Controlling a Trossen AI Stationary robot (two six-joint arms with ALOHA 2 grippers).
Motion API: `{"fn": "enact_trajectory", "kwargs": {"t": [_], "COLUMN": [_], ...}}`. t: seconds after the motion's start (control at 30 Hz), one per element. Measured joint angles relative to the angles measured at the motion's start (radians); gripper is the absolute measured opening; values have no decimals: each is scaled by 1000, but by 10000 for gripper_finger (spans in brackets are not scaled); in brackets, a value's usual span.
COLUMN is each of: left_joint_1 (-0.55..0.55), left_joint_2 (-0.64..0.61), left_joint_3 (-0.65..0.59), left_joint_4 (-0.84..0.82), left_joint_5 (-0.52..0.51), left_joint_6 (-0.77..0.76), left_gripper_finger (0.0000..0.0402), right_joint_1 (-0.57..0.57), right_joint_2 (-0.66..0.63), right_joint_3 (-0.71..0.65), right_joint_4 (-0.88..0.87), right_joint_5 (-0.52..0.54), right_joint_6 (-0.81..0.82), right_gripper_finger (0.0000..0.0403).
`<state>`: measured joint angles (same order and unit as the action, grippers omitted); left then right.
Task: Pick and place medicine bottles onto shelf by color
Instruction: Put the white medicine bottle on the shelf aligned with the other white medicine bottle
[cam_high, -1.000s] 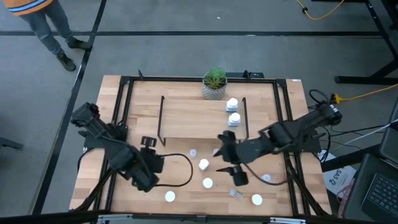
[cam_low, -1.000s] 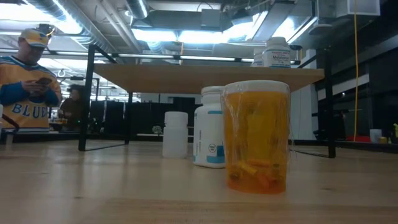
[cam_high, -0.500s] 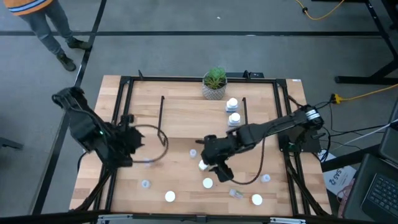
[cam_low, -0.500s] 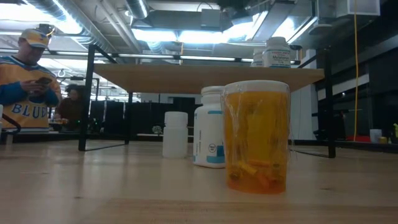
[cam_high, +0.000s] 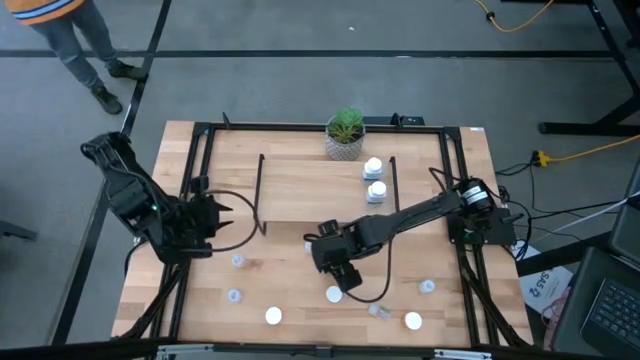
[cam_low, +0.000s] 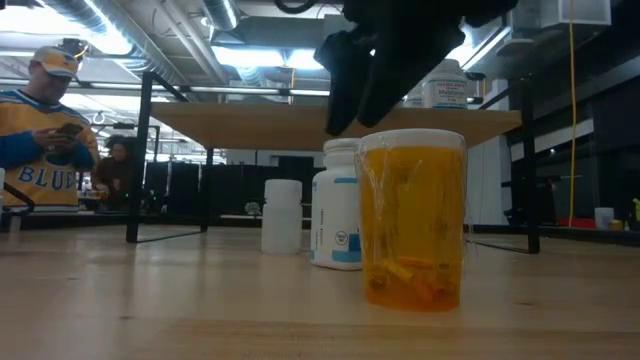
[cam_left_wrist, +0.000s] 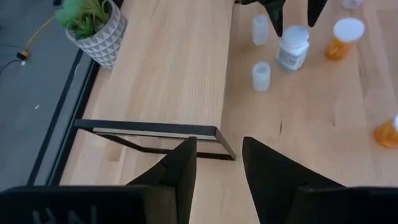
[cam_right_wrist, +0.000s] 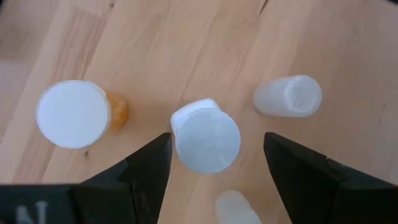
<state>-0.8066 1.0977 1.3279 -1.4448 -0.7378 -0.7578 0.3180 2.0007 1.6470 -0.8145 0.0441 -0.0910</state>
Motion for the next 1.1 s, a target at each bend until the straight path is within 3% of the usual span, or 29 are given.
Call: {"fn": "enact_trajectory", "kwargs": {"t": [0.33, 0.7, 1.1], "left_joint_1": [0, 0, 0], "left_joint_2": [1, 1, 0], "left_joint_3": [-82, -85, -85], "left_joint_4": [40, 55, 55], "left_joint_5": [3, 3, 3], "left_joint_6": [-2, -3, -3], "left_gripper_finger": [124, 124, 124], "right_joint_1": [0, 4, 4], "right_joint_2": [1, 1, 71], "right_joint_3": [0, 0, 1], "right_joint_4": [8, 9, 14], "right_joint_5": [-1, -3, 8], "right_joint_6": [8, 32, -23], "right_gripper_finger": [261, 341, 346]}}
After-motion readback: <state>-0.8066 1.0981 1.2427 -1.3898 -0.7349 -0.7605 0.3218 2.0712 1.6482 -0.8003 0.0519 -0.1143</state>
